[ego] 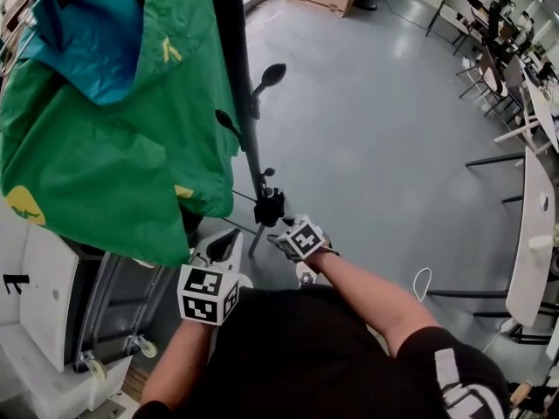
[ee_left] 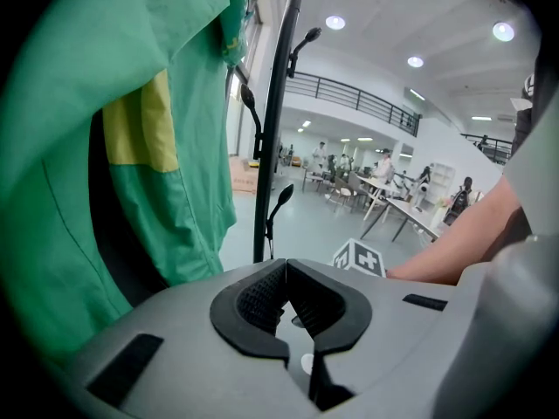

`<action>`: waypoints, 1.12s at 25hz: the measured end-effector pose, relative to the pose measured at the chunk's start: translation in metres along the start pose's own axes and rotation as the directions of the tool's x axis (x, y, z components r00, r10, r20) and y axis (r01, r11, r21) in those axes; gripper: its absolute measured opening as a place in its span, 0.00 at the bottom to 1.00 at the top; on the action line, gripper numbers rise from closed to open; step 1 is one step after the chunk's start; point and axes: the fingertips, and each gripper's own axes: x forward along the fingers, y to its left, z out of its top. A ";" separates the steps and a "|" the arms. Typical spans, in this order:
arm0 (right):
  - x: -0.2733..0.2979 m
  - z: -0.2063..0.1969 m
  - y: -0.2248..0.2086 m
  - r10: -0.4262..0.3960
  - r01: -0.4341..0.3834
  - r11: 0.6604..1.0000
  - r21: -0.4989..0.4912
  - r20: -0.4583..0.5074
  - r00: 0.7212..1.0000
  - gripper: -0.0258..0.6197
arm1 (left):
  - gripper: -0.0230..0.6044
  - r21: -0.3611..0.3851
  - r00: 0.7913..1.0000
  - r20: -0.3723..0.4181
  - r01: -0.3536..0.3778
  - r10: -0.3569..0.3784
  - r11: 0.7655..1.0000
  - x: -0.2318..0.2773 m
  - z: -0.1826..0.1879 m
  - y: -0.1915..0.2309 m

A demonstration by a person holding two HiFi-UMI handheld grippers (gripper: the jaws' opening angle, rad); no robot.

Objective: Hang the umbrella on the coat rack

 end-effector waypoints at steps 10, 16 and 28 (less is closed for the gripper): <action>-0.128 0.065 0.022 -0.014 -0.003 0.999 0.051 0.331 0.944 0.27 | 0.06 -0.007 1.000 0.011 0.004 -0.004 1.000 0.001 0.002 0.003; -0.177 0.085 0.019 -0.009 -0.075 0.985 0.157 0.476 0.879 0.06 | 0.06 -0.011 1.000 0.021 0.005 -0.004 1.000 0.005 0.005 0.003; -0.198 0.075 0.035 -0.020 -0.036 0.993 0.108 0.470 0.882 0.06 | 0.06 -0.011 0.999 0.028 0.020 -0.019 1.000 0.007 0.008 -0.002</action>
